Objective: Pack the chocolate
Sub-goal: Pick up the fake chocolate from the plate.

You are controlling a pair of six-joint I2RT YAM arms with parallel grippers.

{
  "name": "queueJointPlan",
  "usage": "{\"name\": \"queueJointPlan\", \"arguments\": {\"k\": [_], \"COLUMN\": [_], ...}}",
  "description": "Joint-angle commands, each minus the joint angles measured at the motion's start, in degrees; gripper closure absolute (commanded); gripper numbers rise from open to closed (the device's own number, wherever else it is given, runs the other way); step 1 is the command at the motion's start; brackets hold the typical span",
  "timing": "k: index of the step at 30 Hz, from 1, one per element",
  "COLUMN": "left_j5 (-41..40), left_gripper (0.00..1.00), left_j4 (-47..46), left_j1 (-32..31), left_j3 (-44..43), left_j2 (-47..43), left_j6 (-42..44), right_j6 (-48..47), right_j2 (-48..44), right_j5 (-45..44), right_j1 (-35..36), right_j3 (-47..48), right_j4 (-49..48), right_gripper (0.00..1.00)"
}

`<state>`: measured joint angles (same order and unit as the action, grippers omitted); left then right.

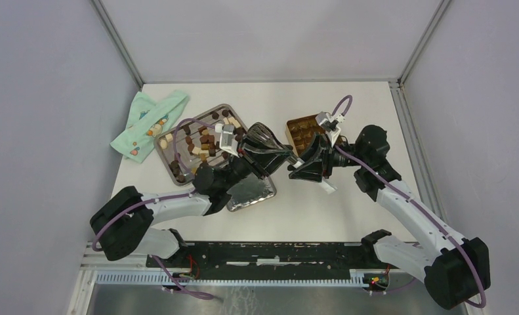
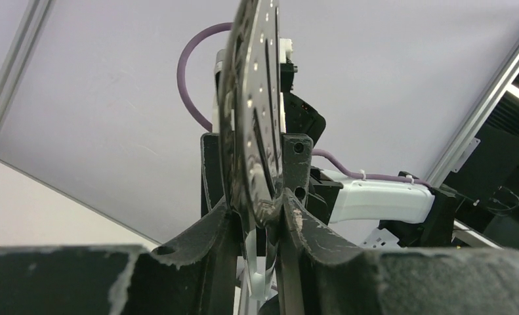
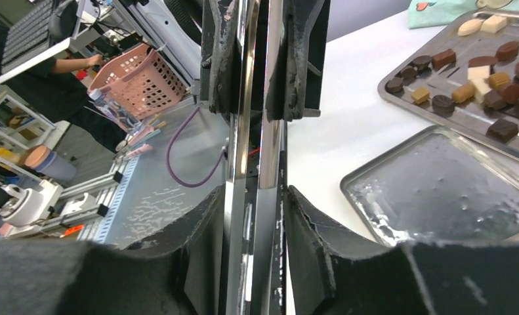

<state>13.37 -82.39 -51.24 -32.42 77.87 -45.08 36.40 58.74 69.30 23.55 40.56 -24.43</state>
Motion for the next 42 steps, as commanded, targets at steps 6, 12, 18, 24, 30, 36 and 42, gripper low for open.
{"name": "queueJointPlan", "arguments": {"k": [6,12,18,24,30,36,42], "left_j5": [-6.67,-7.74,-6.49,-5.09,-4.6,-3.61,-1.93], "left_gripper": [0.78,0.78,0.76,0.53,0.34,0.24,0.15], "left_j4": [1.89,6.66,6.98,6.46,6.22,6.32,7.97], "left_j1": [-0.25,-0.34,-0.34,-0.33,-0.25,-0.27,-0.3], "left_j3": [0.04,-0.08,-0.75,-0.96,0.0,0.65,1.58], "left_j2": [-3.64,-5.7,-4.92,-4.8,-5.71,-6.87,-9.95], "left_j6": [-2.55,-1.55,-1.88,-2.53,-2.64,-2.07,-0.31], "right_j6": [-23.52,-31.45,-29.66,-24.0,-19.61,-19.18,-17.17], "right_j2": [-1.24,-1.6,-1.66,-2.09,-2.16,-1.84,-1.61], "right_j5": [-5.06,-7.77,-6.19,-3.12,-1.8,-1.95,-1.39], "right_j1": [0.34,0.43,0.44,0.42,0.36,0.1,-0.77], "right_j3": [7.61,9.54,9.5,7.91,6.91,6.64,5.71], "right_j4": [20.79,28.11,26.22,20.4,16.26,15.99,13.94], "right_gripper": [0.48,0.47,0.64,0.74,0.61,0.53,0.54]}}
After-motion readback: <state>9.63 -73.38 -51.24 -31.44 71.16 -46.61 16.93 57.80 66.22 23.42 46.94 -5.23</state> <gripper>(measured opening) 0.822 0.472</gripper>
